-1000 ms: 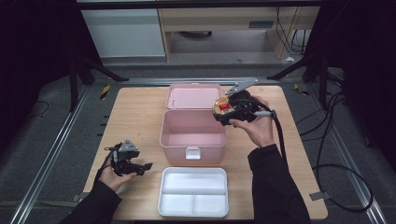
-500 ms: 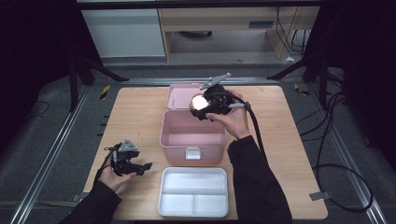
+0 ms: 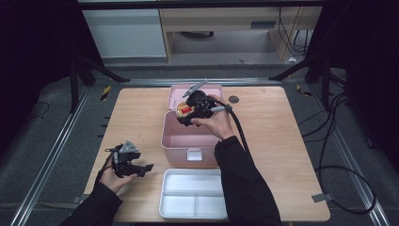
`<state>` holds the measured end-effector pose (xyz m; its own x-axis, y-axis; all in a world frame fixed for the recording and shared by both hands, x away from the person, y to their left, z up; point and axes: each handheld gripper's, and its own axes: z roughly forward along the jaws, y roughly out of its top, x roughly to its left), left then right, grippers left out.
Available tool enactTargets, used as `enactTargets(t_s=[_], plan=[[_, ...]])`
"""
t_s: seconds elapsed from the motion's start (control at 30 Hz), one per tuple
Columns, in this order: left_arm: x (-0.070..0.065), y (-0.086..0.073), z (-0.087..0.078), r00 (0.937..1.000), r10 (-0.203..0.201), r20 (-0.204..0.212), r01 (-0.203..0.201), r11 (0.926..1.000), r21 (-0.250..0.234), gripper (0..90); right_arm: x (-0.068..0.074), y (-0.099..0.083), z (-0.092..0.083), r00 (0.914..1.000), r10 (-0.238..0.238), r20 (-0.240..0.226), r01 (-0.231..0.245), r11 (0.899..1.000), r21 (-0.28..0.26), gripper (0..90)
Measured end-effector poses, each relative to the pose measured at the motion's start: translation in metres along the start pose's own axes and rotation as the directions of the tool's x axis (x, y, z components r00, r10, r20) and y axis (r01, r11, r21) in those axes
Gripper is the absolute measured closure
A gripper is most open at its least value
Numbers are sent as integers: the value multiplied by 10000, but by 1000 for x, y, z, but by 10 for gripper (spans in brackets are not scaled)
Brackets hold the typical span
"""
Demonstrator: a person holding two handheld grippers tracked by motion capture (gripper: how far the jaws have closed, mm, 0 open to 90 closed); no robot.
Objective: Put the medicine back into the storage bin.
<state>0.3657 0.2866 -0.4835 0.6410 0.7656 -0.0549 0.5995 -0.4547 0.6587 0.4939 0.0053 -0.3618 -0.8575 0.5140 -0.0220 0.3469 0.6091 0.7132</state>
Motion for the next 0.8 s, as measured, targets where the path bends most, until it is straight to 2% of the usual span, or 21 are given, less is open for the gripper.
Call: enactTargets(t_s=[0.07, 0.37, 0.8], plan=[[0, 0, 0, 10000, 7, 11, -7, 10000, -12, 221, 1, 0, 3, 10000, 24, -54, -23, 10000, 86, 205], [1, 0, -1, 10000, 20, 25, -20, 10000, -21, 218, 9, -4, 30, 9985, -406, -372, 431, 9966, 696, 205], [0, 0, -1, 10000, 20, 16, -20, 10000, -34, 218, 11, -19, 52, 9981, -322, -530, 400, 9872, 1542, 204]])
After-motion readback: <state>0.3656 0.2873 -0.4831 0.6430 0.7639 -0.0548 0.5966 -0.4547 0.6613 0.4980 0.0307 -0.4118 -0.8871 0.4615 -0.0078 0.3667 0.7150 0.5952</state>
